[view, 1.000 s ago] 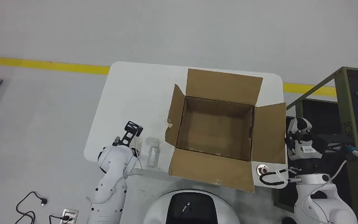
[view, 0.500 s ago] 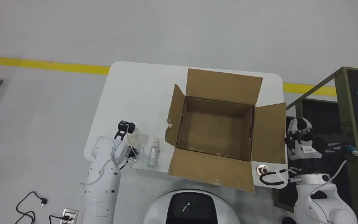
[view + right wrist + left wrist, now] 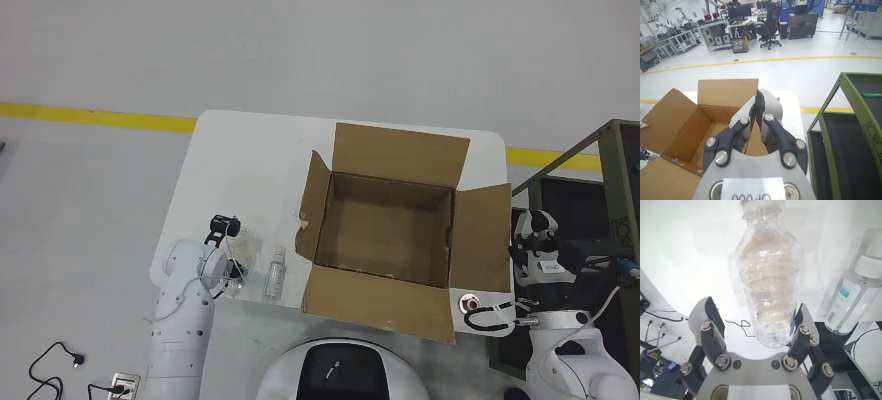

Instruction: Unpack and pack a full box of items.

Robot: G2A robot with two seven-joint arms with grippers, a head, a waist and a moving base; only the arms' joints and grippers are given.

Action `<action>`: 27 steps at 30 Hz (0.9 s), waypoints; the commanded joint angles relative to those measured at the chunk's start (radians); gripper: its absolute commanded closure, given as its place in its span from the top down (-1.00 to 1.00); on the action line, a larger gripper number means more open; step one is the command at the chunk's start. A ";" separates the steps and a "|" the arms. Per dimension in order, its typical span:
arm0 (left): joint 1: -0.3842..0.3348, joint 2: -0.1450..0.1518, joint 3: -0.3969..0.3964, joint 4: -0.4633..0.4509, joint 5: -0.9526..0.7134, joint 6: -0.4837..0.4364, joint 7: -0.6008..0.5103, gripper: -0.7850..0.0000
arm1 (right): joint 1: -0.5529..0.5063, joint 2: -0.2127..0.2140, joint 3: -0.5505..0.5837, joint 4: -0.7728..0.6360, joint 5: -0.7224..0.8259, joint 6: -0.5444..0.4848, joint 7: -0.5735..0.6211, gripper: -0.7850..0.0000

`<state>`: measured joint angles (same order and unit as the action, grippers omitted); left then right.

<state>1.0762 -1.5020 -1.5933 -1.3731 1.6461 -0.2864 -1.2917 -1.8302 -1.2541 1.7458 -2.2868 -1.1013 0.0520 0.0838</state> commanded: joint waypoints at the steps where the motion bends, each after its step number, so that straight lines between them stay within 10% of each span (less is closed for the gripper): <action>1: -0.002 0.002 0.004 0.007 0.001 0.002 0.002 0.74 | 0.000 0.000 0.000 0.000 0.000 0.000 0.000 -1.00; 15: 0.004 0.015 0.028 -0.014 -0.037 -0.002 -0.002 0.75 | 0.000 0.000 0.000 0.000 0.000 0.000 0.000 -1.00; 23: 0.010 0.024 0.036 -0.015 -0.048 0.002 0.005 -0.96 | 0.000 0.000 0.000 0.000 0.000 0.000 0.000 -1.00; 27: 0.014 0.029 0.038 -0.027 -0.062 -0.004 0.002 -1.00 | 0.000 0.000 0.000 0.000 0.000 0.000 0.000 -1.00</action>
<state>1.0883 -1.4748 -1.5558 -1.3940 1.5873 -0.2879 -1.2889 -1.8302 -1.2541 1.7458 -2.2868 -1.1013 0.0520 0.0838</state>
